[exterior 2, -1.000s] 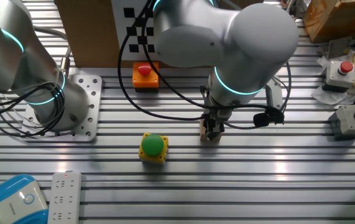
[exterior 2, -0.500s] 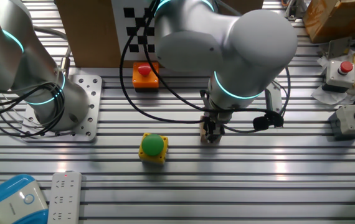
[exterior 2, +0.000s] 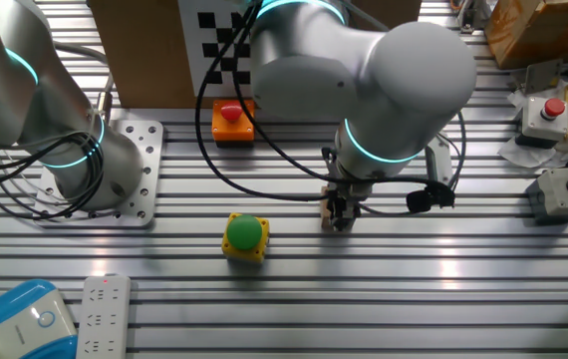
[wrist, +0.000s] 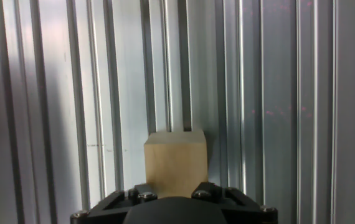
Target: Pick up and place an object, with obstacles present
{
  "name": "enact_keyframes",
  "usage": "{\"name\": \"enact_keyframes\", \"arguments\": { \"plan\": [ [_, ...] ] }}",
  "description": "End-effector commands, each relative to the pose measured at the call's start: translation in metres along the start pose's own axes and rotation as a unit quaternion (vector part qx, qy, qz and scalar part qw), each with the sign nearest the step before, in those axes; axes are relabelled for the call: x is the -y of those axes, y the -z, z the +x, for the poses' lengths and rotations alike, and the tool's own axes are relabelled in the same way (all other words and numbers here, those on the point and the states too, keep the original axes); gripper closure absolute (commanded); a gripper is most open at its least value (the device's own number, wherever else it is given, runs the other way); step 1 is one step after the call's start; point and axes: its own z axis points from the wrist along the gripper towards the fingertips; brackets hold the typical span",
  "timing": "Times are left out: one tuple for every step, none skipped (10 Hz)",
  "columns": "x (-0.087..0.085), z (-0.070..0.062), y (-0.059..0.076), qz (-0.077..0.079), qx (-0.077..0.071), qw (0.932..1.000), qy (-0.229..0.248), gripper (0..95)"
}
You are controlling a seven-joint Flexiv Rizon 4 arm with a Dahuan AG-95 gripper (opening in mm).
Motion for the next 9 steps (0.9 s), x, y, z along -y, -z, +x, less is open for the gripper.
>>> {"name": "enact_keyframes", "arguments": {
  "plan": [
    [0.0012, -0.0003, -0.0029, -0.004, 0.003, 1.0000, -0.003, 38.0],
    [0.0012, -0.0007, -0.0037, -0.004, 0.006, 0.9999, -0.011, 38.0],
    [0.0007, -0.0013, -0.0043, -0.006, 0.011, 0.9996, -0.027, 38.0],
    [0.0003, -0.0017, -0.0047, -0.008, 0.016, 0.9993, -0.033, 57.0],
    [-0.0002, -0.0022, -0.0050, -0.009, 0.019, 0.9990, -0.040, 76.0],
    [-0.0009, -0.0028, -0.0055, -0.015, 0.025, 0.9983, -0.051, 95.0],
    [-0.0014, -0.0033, -0.0059, -0.005, 0.031, 0.9979, -0.057, 95.0],
    [-0.0016, -0.0035, -0.0060, 0.014, 0.025, 0.9984, -0.049, 95.0],
    [-0.0017, -0.0035, -0.0058, 0.021, 0.020, 0.9984, -0.049, 95.0]
  ]
}}
